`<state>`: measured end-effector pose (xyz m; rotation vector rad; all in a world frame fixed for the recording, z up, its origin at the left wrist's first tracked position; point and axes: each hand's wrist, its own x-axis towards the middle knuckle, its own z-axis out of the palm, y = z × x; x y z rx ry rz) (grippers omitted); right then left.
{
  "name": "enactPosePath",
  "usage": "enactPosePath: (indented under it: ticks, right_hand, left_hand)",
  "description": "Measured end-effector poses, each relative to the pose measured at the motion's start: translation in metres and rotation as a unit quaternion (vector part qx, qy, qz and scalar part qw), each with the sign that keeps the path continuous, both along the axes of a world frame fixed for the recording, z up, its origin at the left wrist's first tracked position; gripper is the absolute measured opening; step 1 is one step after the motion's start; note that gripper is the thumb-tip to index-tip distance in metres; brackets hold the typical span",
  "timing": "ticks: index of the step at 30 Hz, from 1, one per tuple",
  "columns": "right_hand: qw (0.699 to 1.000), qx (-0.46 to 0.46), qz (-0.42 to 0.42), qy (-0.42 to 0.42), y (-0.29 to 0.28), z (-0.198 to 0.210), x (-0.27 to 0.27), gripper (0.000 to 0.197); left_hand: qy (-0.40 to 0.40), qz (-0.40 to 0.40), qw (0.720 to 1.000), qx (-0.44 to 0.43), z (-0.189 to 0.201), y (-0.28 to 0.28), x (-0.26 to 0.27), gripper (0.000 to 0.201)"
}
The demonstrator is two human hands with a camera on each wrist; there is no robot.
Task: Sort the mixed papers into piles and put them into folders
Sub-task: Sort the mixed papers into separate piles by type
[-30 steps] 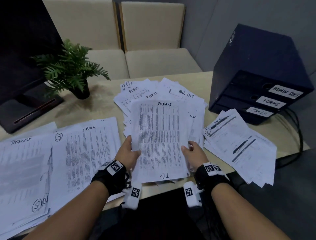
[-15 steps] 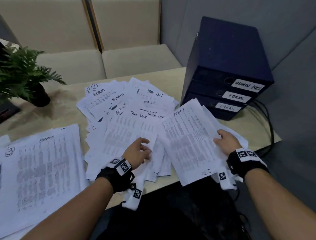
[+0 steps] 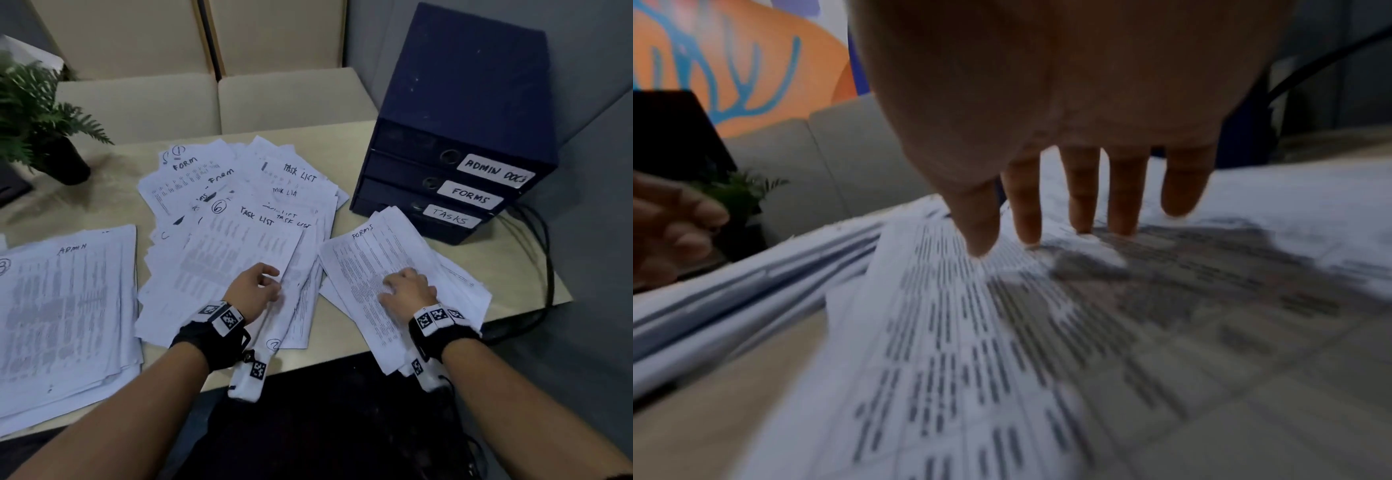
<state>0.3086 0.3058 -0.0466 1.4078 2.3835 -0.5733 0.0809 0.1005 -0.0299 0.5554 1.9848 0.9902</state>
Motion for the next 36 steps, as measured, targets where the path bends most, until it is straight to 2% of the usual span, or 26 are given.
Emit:
enactPosePath:
  ticks: [2,5,10,13,16,19,21,23,27,29,31,33,36]
  right_hand:
    - [1.0,0.016,-0.001,-0.007,-0.004,-0.002,-0.007,0.039]
    - [0.997,0.04,-0.041,0.051,-0.009,0.008,-0.026,0.032]
    - [0.978,-0.106,-0.004,0.178,-0.049,0.03,-0.079,0.018]
    - [0.97,-0.164,0.018,0.181,-0.084,0.03,-0.114,0.023]
    - [0.97,-0.183,-0.024,0.16,-0.115,0.027,-0.142,0.036]
    - [0.967,-0.176,-0.112,0.144,-0.137,0.02,-0.157,0.041]
    - [0.953,-0.182,-0.182,0.158,-0.152,0.017,-0.166,0.049]
    - [0.935,-0.188,-0.233,0.191,-0.161,0.011,-0.171,0.048]
    - [0.928,-0.144,-0.215,0.267,-0.17,0.02,-0.174,0.019]
    - [0.913,-0.136,-0.214,0.32,-0.173,0.031,-0.169,0.008]
    - [0.893,-0.148,-0.226,0.36,-0.175,0.037,-0.162,0.02]
    - [0.9,-0.125,-0.237,0.343,-0.174,0.037,-0.159,0.025]
    - [0.931,-0.053,-0.236,0.274,-0.173,0.032,-0.155,0.014]
  left_hand:
    - [0.016,0.001,1.0,-0.007,-0.001,-0.003,-0.003,0.016]
    - [0.058,0.004,0.998,-0.024,0.003,-0.011,-0.012,0.016]
    - [0.141,0.025,0.986,-0.09,0.002,-0.037,-0.041,0.032]
    - [0.176,0.021,0.973,-0.145,-0.004,-0.059,-0.065,0.04]
    - [0.196,-0.003,0.963,-0.183,-0.013,-0.081,-0.089,0.045]
    - [0.18,-0.047,0.963,-0.195,-0.021,-0.094,-0.101,0.048]
    - [0.168,-0.07,0.967,-0.179,-0.022,-0.098,-0.107,0.049]
    - [0.157,-0.087,0.969,-0.168,-0.021,-0.102,-0.109,0.048]
    - [0.145,-0.094,0.975,-0.141,-0.017,-0.112,-0.12,0.051]
    - [0.123,-0.075,0.982,-0.119,-0.014,-0.119,-0.129,0.056]
    - [0.096,-0.051,0.989,-0.1,-0.01,-0.124,-0.137,0.059]
    - [0.072,-0.05,0.992,-0.092,-0.009,-0.127,-0.142,0.057]
    - [0.054,-0.088,0.99,-0.094,-0.014,-0.13,-0.143,0.054]
